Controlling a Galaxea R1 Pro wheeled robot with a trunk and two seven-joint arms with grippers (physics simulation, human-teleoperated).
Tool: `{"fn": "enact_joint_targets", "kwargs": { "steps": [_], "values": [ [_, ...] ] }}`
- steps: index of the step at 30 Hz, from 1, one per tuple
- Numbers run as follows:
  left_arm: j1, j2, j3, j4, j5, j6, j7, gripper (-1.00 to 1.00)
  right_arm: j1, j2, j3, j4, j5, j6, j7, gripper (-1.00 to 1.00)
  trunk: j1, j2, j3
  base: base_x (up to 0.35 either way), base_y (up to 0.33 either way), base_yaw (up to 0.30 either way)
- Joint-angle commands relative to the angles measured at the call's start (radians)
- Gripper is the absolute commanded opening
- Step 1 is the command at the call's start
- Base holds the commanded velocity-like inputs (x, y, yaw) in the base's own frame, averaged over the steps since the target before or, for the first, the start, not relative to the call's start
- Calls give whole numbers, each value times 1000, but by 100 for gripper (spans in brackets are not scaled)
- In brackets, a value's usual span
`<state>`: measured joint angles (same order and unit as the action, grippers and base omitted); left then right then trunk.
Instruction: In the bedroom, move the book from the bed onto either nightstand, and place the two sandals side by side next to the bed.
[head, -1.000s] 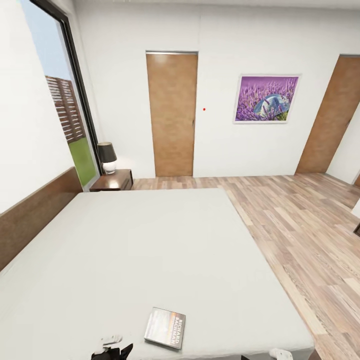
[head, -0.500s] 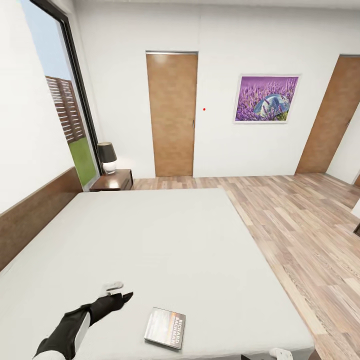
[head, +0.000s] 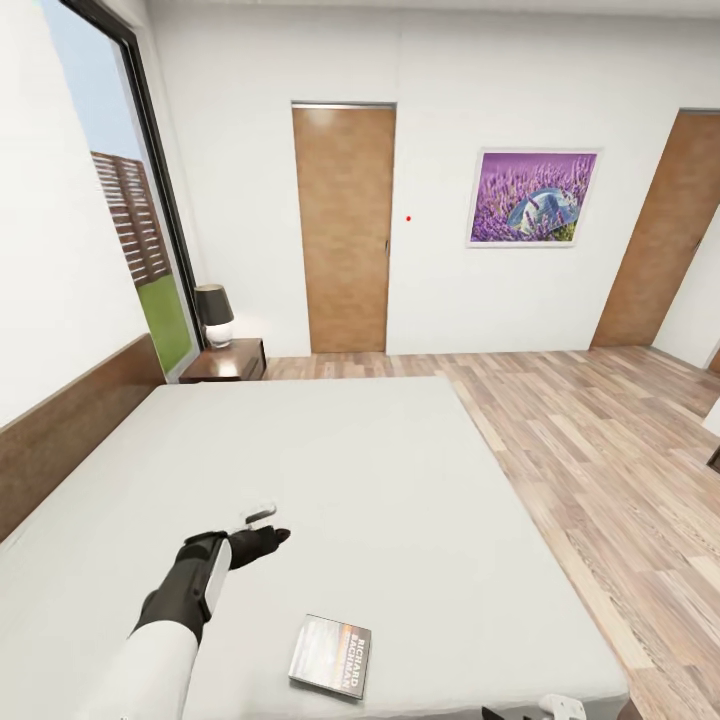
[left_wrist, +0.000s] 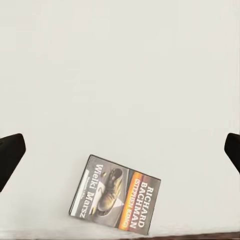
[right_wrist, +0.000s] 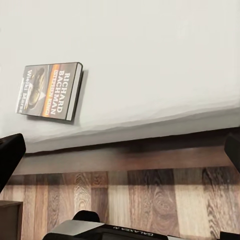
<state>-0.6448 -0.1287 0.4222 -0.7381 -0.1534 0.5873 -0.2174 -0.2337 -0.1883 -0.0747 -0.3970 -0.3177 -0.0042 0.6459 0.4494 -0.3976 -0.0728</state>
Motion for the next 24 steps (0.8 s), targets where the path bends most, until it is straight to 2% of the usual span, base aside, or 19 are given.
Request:
{"fn": "enact_joint_targets", "kwargs": {
  "steps": [1,4,24],
  "values": [
    [-2,-3,7,10,-10,4,-2,100,-1,0,-2,1,-4,0,5,100,1,-2,-2,0,0,0],
    [-4,-5,7,53,-12,1,19,100,-1,0,-3,-2,-4,0,6,100,1,-2,-2,0,0,0],
    [-4,-6,8,55,-12,-1,21,100,-1,-6,-4,-2,-7,0,6,100,1,-2,-2,0,0,0]
  ]
}}
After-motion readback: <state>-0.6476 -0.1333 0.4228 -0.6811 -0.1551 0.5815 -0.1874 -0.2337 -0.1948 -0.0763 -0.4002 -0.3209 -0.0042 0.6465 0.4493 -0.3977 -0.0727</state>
